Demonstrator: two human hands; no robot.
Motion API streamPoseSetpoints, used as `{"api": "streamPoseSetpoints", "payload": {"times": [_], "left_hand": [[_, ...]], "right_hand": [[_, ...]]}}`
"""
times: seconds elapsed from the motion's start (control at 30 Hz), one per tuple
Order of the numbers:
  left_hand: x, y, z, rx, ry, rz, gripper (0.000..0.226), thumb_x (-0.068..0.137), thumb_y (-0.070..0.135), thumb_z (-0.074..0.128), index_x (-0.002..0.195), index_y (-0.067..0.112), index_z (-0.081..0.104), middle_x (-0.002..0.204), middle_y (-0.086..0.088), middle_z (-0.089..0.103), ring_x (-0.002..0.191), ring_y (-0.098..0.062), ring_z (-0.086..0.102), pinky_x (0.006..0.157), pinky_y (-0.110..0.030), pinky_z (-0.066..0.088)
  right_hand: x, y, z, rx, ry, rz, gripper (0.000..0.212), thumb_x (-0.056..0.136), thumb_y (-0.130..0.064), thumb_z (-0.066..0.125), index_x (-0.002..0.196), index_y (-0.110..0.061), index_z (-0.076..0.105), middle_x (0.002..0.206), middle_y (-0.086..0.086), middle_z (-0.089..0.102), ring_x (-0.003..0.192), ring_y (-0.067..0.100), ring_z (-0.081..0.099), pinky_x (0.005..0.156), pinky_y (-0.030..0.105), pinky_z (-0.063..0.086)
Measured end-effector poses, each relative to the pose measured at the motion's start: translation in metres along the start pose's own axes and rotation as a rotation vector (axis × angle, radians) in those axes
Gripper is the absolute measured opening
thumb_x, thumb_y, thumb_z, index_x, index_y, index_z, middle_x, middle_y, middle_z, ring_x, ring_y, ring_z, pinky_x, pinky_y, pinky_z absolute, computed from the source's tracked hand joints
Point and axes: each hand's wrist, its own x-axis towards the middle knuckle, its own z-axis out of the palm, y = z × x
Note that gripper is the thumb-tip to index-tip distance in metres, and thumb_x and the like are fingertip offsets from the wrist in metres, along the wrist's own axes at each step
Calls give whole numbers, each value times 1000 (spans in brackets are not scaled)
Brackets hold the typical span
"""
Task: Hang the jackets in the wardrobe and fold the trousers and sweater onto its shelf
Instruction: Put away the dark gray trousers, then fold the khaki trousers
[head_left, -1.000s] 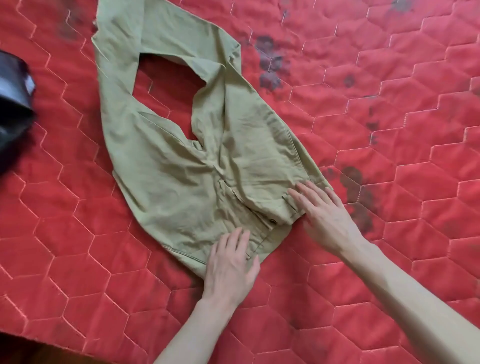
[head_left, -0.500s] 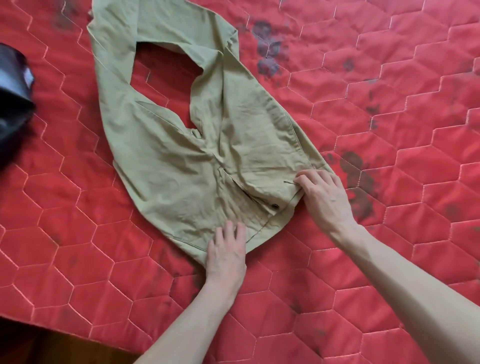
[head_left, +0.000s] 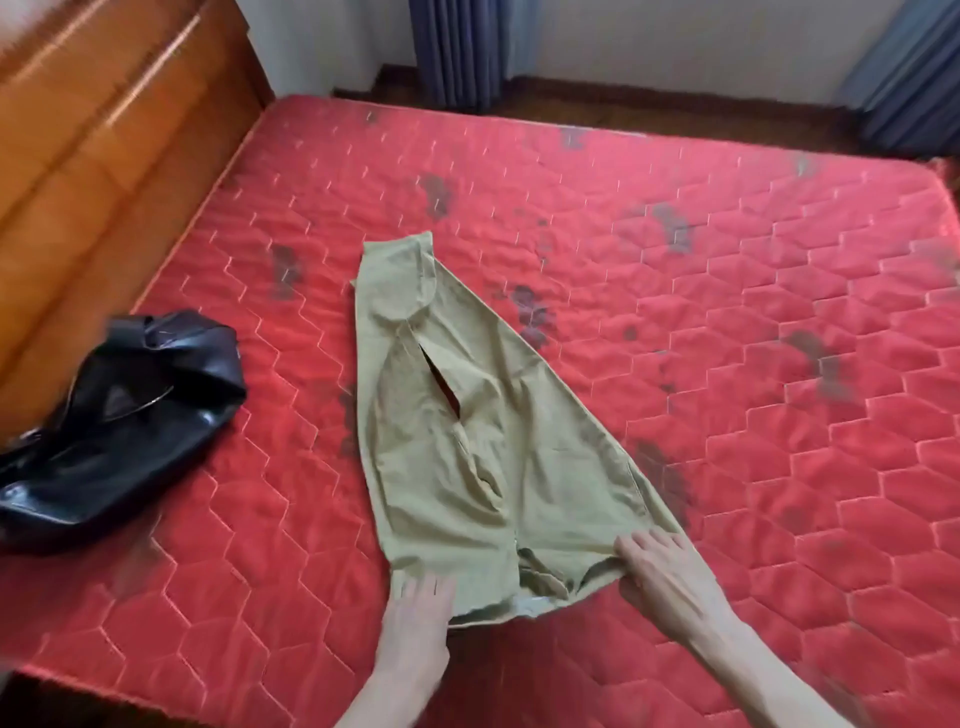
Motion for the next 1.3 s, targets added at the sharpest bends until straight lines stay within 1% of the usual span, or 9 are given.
{"api": "streamPoseSetpoints", "payload": {"times": [0.1, 0.23, 0.3, 0.47, 0.63, 0.77, 0.97, 1.1, 1.3], "left_hand": [[-51, -13, -45, -14, 5, -46, 66, 88, -3, 50, 147, 23, 37, 149, 2, 38, 132, -25, 42, 99, -38, 43], [-109, -18, -115, -52, 100, -4, 56, 88, -3, 50, 137, 23, 45, 139, -2, 43, 121, -26, 51, 92, -40, 51], [-129, -22, -151, -73, 199, 51, 53, 87, -3, 48, 133, 22, 50, 129, -1, 49, 116, -26, 58, 86, -40, 51], [-162, -39, -212, -267, 573, 257, 24, 87, 0, 66, 100, 20, 62, 89, 8, 57, 82, -21, 68, 63, -38, 55], [-195, -43, -285, -744, 736, 504, 18, 87, 13, 83, 85, 30, 75, 88, 11, 72, 80, -8, 70, 67, -22, 51], [-218, -37, -358, -958, 798, 654, 27, 84, -2, 82, 90, 24, 78, 91, 3, 76, 84, -7, 71, 75, -18, 52], [-251, -25, -464, -1102, 912, 864, 27, 83, -4, 81, 94, 21, 76, 91, 5, 77, 87, -4, 68, 80, -12, 51], [-280, -27, -517, -1357, 676, 1155, 22, 74, 19, 89, 89, 25, 75, 95, 2, 72, 93, -15, 65, 82, -20, 53], [-300, 2, -575, -1401, 43, 1467, 26, 78, -6, 71, 92, 16, 68, 96, -4, 60, 90, -21, 64, 80, -30, 52]], "right_hand": [[-52, -20, -54, -18, 20, -8, 31, 50, -27, 89, 66, -20, 64, 63, -5, 61, 64, 21, 66, 65, 36, 61], [-116, -43, -119, 17, -30, 11, 23, 95, -36, 50, 110, -21, 60, 114, -4, 63, 116, 20, 58, 104, 32, 45], [-146, -45, -144, 55, 21, 41, 19, 104, -36, 44, 116, -24, 52, 124, -7, 55, 127, 16, 50, 101, 28, 44], [-194, -46, -198, 27, 161, 149, 15, 105, -16, 47, 118, -23, 53, 116, -8, 48, 114, 12, 55, 83, 28, 51], [-223, -52, -275, -27, 571, 115, 40, 64, 8, 78, 96, -14, 70, 90, -1, 60, 79, 21, 67, 58, 30, 57], [-241, -62, -341, -218, 811, 41, 31, 83, -12, 48, 105, -12, 69, 97, 2, 62, 86, 28, 65, 79, 41, 57], [-279, -72, -437, -419, 1101, 79, 24, 101, -15, 52, 119, -14, 67, 106, 4, 65, 92, 31, 66, 100, 49, 51], [-306, -76, -480, -470, 1306, 10, 21, 106, -10, 54, 127, -11, 59, 96, 8, 60, 78, 31, 62, 71, 42, 49], [-301, -87, -546, -542, 1575, -415, 10, 107, -18, 55, 113, -9, 54, 81, 15, 66, 76, 26, 51, 75, 41, 41]]}}
